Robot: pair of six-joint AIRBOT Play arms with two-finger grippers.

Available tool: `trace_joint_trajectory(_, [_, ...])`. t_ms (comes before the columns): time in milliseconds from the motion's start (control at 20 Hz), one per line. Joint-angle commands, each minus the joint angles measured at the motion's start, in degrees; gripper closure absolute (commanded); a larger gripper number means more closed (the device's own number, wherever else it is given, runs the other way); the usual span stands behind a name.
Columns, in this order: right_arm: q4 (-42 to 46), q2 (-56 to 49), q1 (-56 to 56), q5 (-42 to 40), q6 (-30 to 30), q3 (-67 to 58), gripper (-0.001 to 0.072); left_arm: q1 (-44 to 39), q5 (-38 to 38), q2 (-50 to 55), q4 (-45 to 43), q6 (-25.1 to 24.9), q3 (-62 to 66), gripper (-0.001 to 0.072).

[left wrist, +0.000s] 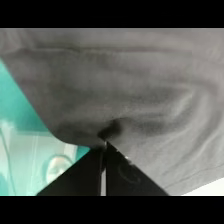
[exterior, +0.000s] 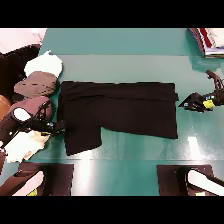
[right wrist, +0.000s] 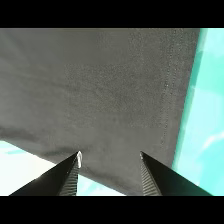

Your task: Fold the shirts.

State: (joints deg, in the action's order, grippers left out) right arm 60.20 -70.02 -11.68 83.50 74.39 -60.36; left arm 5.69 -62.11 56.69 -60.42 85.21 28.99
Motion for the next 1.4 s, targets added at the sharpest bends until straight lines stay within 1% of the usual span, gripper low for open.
trace_joint_trajectory(0, [5.6, 0.1, -2.3, 3.8, 0.9, 0.4, 0.0275, 0.0, 0.7, -0.8, 1.0, -0.2, 1.5, 0.0685])
trace_joint_trajectory(50, [7.6, 0.4, -3.8, 4.8, 1.3, 1.8, 0.0275, 0.0, 0.0, -1.9, 0.6, -0.3, 2.6, 0.0685])
trace_joint_trajectory(100, [8.8, 1.0, -6.1, 5.1, 1.3, 4.5, 0.0255, 0.0, -0.5, -3.1, 0.6, -0.5, 3.5, 0.0685])
trace_joint_trajectory(150, [8.7, 1.2, -8.5, 5.0, 1.3, 7.6, 0.0177, 0.0, -1.0, -4.2, 0.6, -0.8, 4.2, 0.0685])
trace_joint_trajectory(200, [8.2, 1.1, -10.8, 4.6, 1.3, 11.3, 0.0166, 0.0, -1.3, -4.7, 0.8, -0.8, 4.8, 0.0684])
trace_joint_trajectory(250, [7.8, 0.9, -12.2, 3.8, 1.2, 14.9, 0.0168, 0.0, -1.3, -5.0, 0.9, -0.8, 4.9, 0.0684])
trace_joint_trajectory(300, [6.3, 0.3, -12.9, 2.7, 1.2, 18.5, 0.0189, 0.0, -1.4, -5.1, 0.9, -0.8, 4.9, 0.0685])
trace_joint_trajectory(450, [2.1, -1.7, -11.1, -2.5, 1.0, 24.9, 0.0213, 0.0, -1.4, -5.1, 0.9, -0.8, 4.9, 0.0684])
trace_joint_trajectory(500, [1.0, -2.3, -9.4, -4.3, 1.0, 25.7, 0.0277, 0.0, -1.4, -5.1, 1.0, -0.8, 4.9, 0.0684])
trace_joint_trajectory(600, [-0.4, -3.5, -5.3, -6.4, 1.0, 25.6, 0.0286, 0.0, -1.3, -5.1, 1.0, -0.8, 4.9, 0.0684])
trace_joint_trajectory(650, [-0.6, -3.7, -3.3, -7.1, 1.0, 25.0, 0.0341, 0.0, -1.3, -5.1, 1.0, -0.8, 4.9, 0.0684])
trace_joint_trajectory(700, [-0.5, -3.6, -1.4, -8.0, 1.0, 24.0, 0.0412, 0.0, -1.4, -5.1, 1.0, -0.8, 4.9, 0.0684])
trace_joint_trajectory(750, [-0.5, -3.3, 0.0, -8.6, 1.0, 23.0, 0.0466, 0.0, -1.6, -5.1, 0.8, -0.8, 4.9, 0.0684])
trace_joint_trajectory(800, [-0.1, -2.6, 1.0, -9.0, 1.0, 22.1, 0.0608, 0.0, -2.2, -5.1, 0.4, -0.8, 5.0, 0.0685])
trace_joint_trajectory(850, [0.0, -1.6, 1.6, -8.9, 1.0, 21.3, 0.0695, 0.0, -3.7, -5.1, -0.6, -0.8, 5.3, 0.0685])
trace_joint_trajectory(950, [1.4, 1.2, 1.8, -7.2, 1.0, 20.3, 0.0696, 0.0, -7.0, -7.0, -2.4, -0.6, 5.9, 0.0686])
trace_joint_trajectory(1000, [3.8, 3.4, 1.8, -5.3, 1.0, 20.1, 0.0696, 0.0, -9.0, -9.1, -3.8, 0.4, 5.9, 0.0686])
trace_joint_trajectory(1100, [9.6, 8.4, 1.2, -0.7, 1.0, 20.1, 0.0696, 0.0, -15.7, -15.1, -5.3, 1.6, 5.9, 0.0686])
trace_joint_trajectory(1250, [17.6, 16.7, -1.0, 7.1, 1.0, 20.1, 0.0696, 0.0, -27.7, -23.6, -2.3, 4.1, 5.9, 0.0687])
trace_joint_trajectory(1350, [19.3, 21.0, -2.0, 8.2, 1.0, 20.0, 0.0697, 0.0, -29.0, -25.3, 0.1, 5.3, 6.0, 0.0686])
